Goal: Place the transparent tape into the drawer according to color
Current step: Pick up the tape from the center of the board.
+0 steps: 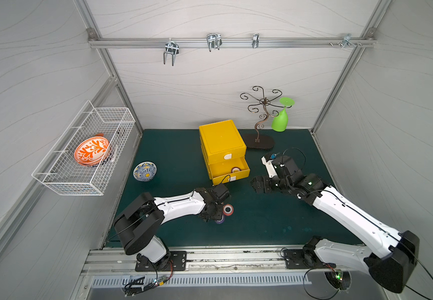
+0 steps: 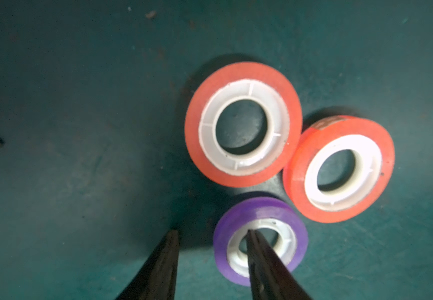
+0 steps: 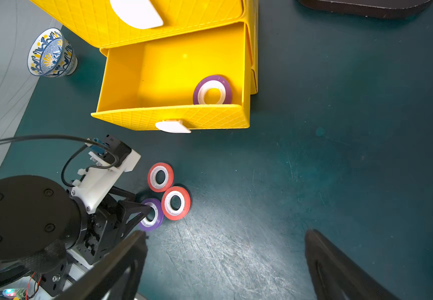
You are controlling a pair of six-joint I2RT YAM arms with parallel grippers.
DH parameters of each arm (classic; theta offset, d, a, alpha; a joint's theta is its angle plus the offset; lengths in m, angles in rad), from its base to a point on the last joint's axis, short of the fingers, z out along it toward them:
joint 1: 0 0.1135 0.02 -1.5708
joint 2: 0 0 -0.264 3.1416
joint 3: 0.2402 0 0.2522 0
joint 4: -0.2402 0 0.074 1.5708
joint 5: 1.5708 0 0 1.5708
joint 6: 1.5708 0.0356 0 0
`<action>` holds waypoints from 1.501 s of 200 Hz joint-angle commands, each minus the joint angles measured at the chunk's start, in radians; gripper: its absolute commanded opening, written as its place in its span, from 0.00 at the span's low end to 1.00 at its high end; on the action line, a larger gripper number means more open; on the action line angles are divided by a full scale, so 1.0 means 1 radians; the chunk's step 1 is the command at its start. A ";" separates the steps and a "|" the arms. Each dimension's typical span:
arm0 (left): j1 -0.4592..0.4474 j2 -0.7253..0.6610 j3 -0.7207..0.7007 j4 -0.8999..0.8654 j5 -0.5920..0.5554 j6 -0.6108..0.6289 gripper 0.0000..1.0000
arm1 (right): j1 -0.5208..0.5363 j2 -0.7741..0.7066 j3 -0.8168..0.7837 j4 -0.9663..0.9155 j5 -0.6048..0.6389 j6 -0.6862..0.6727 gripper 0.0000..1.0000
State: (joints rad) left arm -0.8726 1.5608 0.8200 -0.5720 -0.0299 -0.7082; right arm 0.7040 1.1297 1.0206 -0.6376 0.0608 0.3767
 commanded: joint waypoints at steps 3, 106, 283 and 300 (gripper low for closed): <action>-0.026 0.042 0.022 -0.031 0.016 0.004 0.45 | -0.012 -0.023 -0.007 -0.019 -0.017 0.012 0.99; -0.032 0.107 0.061 -0.085 0.056 0.044 0.10 | -0.025 -0.042 -0.022 -0.017 -0.027 0.016 0.99; -0.034 -0.279 0.204 -0.330 -0.267 0.046 0.00 | -0.049 -0.050 -0.068 0.024 -0.077 0.046 0.99; -0.033 -0.291 0.266 -0.350 -0.333 0.078 0.00 | -0.050 -0.052 -0.068 0.024 -0.079 0.049 0.99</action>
State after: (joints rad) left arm -0.9028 1.2987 0.9829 -0.8707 -0.2367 -0.6758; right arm 0.6605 1.1053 0.9569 -0.6281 -0.0093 0.4133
